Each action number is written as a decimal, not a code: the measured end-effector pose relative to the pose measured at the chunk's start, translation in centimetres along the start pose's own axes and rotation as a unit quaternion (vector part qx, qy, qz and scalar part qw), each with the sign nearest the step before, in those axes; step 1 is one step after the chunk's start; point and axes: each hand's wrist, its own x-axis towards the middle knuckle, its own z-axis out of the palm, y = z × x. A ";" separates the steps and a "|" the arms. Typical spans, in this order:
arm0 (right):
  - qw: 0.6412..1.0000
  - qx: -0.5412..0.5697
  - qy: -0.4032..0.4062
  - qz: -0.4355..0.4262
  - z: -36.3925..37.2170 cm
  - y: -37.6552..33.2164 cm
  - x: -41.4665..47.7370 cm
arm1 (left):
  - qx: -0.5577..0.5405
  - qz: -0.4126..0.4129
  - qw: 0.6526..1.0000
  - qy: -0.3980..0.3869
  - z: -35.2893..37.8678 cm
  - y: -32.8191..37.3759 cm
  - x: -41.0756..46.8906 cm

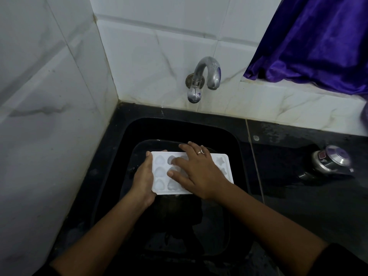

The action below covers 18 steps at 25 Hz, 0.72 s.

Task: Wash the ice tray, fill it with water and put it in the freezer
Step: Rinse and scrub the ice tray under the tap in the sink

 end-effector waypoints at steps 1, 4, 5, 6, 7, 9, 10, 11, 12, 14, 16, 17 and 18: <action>1.000 0.004 0.004 0.009 -0.2 -0.1 0.3 | 0.006 -0.002 1.000 -0.002 0.1 -0.1 -0.2; 0.999 0.010 0.005 0.032 -0.1 -0.9 0.7 | -0.001 -0.006 1.000 -0.006 0.6 -0.2 -0.5; 1.000 0.007 0.002 0.022 0.2 -1.1 0.6 | -0.005 -0.004 1.000 -0.001 0.5 -0.1 -0.4; 1.000 0.004 0.000 0.008 0.4 -1.1 0.4 | -0.007 -0.004 1.000 0.003 0.4 0.0 -0.2; 1.000 0.001 -0.001 0.001 0.5 -0.9 0.3 | -0.007 -0.004 1.000 0.007 0.3 0.0 -0.1; 1.000 0.008 0.007 0.021 0.3 -0.7 0.4 | 0.003 -0.004 1.000 0.003 0.3 -0.2 -0.2; 0.999 0.011 0.009 0.031 0.2 -0.7 0.4 | 0.004 -0.006 1.000 0.002 0.4 -0.3 -0.4; 0.999 0.011 0.008 0.030 0.3 -0.8 0.4 | 0.002 -0.005 1.000 0.003 0.4 -0.4 -0.4; 1.000 0.008 0.003 0.022 0.5 -1.0 0.3 | 0.002 -0.002 1.000 0.007 0.4 -0.4 -0.4; 1.000 0.005 -0.002 0.013 0.7 -1.0 0.1 | 0.008 0.001 1.000 0.015 0.3 -0.5 -0.3; 0.999 0.011 0.007 0.032 0.4 -0.6 0.2 | 0.016 -0.005 1.000 0.011 0.2 -0.5 -0.3; 0.999 0.013 0.012 0.036 0.3 -0.4 0.2 | 0.013 -0.005 1.000 0.005 0.1 -0.4 -0.3; 0.999 0.010 0.014 0.032 0.4 -0.3 0.1 | 0.010 -0.001 1.000 0.005 0.0 -0.4 -0.2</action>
